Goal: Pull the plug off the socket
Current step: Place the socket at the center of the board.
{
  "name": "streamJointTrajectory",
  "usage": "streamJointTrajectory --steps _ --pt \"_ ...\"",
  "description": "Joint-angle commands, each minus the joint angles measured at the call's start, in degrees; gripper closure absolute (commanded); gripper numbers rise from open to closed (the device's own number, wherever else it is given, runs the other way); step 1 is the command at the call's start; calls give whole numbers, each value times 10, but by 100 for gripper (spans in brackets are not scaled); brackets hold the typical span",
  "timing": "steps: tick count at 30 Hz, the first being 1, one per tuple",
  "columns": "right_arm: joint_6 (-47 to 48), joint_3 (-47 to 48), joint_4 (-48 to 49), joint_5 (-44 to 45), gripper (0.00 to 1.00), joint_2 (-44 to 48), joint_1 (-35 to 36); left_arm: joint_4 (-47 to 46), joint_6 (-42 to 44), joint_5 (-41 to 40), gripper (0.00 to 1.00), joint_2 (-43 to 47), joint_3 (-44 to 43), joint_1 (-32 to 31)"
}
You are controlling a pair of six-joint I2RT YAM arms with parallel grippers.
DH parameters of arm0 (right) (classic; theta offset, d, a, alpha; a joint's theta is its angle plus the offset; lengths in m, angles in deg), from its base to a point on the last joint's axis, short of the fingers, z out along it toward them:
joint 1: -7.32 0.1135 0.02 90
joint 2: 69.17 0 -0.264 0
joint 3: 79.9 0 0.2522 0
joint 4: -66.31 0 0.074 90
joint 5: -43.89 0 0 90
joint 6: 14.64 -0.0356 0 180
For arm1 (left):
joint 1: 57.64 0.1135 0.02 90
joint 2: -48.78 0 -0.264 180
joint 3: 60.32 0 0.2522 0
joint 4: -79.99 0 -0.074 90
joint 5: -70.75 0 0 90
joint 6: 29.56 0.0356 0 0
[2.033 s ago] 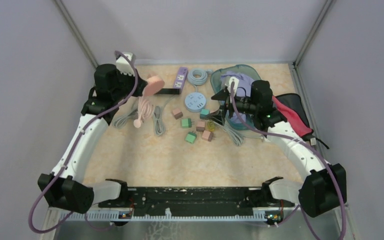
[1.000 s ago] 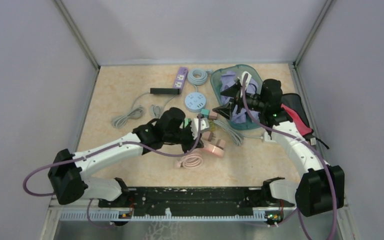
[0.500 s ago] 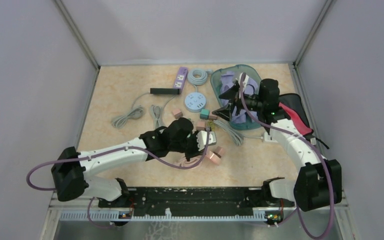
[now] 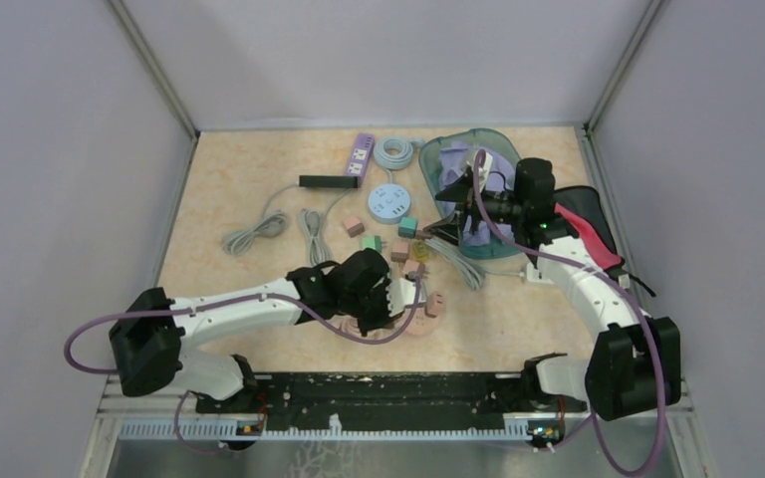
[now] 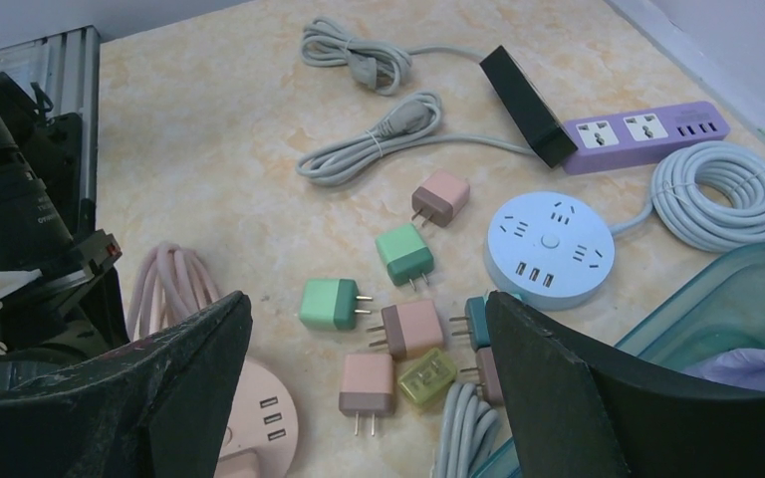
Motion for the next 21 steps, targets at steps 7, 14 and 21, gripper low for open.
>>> streamJointTrajectory --steps 7,14,21 --pt "28 18 2 -4 13 7 -5 61 27 -46 92 -84 -16 -2" --pt "59 31 -30 3 13 7 -6 42 30 -29 60 -138 -41 -1" --pt "80 34 -49 2 13 5 -7 14 11 -14 41 -92 -18 -1"
